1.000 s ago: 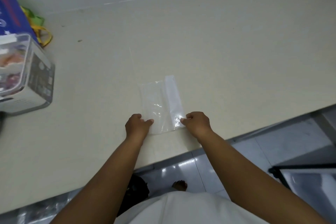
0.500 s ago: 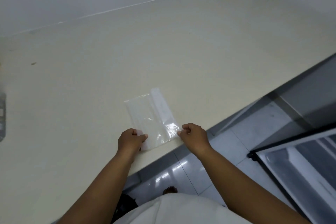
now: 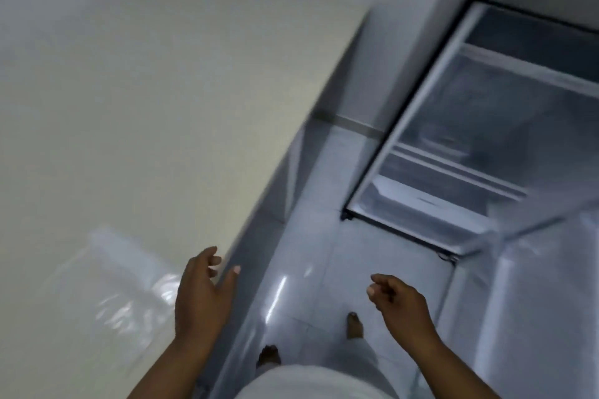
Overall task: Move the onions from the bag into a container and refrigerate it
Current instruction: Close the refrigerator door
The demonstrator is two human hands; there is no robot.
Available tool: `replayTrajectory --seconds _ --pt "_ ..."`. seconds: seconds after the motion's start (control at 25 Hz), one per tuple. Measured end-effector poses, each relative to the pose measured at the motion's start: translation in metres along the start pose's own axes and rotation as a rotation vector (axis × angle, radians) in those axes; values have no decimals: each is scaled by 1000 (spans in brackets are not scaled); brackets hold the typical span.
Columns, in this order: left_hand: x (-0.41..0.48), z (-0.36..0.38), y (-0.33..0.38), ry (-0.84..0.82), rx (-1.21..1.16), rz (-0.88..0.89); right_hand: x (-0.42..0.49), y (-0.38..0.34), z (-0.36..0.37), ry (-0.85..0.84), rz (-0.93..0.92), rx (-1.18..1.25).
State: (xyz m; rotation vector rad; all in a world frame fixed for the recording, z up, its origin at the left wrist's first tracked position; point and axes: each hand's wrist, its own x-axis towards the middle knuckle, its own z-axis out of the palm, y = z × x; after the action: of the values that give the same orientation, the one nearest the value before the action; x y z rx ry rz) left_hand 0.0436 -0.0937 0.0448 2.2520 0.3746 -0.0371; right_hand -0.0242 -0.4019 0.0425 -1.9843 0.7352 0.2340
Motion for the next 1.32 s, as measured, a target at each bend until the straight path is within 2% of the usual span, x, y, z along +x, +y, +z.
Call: replayTrajectory --seconds 0.2,0.32,0.4,0.48,0.6,0.72,0.88,1.04,1.2,1.32 --pt "-31 123 108 -567 9 363 -66 86 -87 498 142 207" --pt "-84 180 190 -861 40 670 -119 139 -119 844 265 351" --pt "-126 205 246 -1029 57 888 -151 161 -138 1097 369 345" --pt "-173 221 300 -1116 54 1129 -182 174 -163 1349 429 329" --pt "-247 223 368 -1103 -61 1548 -216 183 -210 1619 410 370" --pt "-313 225 404 -1018 -245 1971 -235 185 -247 1642 274 398" --pt "-366 233 411 -1001 -146 2216 -226 173 -252 1535 103 343" --pt "-374 241 398 -980 -2 2214 -214 162 -234 1532 62 324" --pt "-349 233 384 -958 -54 2135 -209 159 -216 1493 -23 213" --pt "-320 220 373 -917 -100 2032 -198 151 -201 1395 -63 126"
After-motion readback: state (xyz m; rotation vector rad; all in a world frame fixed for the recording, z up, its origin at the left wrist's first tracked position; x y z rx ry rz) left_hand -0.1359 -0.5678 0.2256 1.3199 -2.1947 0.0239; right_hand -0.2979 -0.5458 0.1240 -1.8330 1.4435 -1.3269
